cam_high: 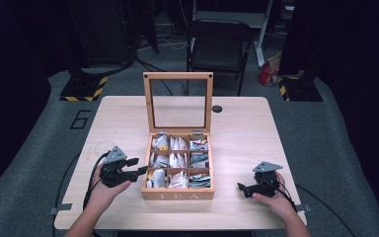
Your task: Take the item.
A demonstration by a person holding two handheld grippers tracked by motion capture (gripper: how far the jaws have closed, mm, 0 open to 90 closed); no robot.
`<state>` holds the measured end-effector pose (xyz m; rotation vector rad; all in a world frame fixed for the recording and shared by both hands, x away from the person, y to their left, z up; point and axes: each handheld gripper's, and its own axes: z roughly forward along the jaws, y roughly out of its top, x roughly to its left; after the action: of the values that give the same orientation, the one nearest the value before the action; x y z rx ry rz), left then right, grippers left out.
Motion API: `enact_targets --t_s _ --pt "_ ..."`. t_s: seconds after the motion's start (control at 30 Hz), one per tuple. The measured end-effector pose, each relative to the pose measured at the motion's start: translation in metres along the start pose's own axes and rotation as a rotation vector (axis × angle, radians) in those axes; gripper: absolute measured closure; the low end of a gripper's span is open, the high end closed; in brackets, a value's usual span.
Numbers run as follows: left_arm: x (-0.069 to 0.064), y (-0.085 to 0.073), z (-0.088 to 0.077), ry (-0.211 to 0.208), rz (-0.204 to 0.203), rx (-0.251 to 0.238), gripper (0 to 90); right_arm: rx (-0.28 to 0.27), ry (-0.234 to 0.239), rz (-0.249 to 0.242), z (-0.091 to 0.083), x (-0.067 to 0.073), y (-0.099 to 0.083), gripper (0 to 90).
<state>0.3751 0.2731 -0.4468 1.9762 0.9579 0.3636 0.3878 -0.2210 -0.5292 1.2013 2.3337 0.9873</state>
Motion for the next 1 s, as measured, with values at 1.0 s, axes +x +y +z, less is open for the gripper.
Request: enact_targets --t_s 1.0 --pt "-0.021 0.017 0.016 -0.065 0.026 0.044 55.8 0.0 0.0 -0.001 0.0 0.0 0.0 0.0"
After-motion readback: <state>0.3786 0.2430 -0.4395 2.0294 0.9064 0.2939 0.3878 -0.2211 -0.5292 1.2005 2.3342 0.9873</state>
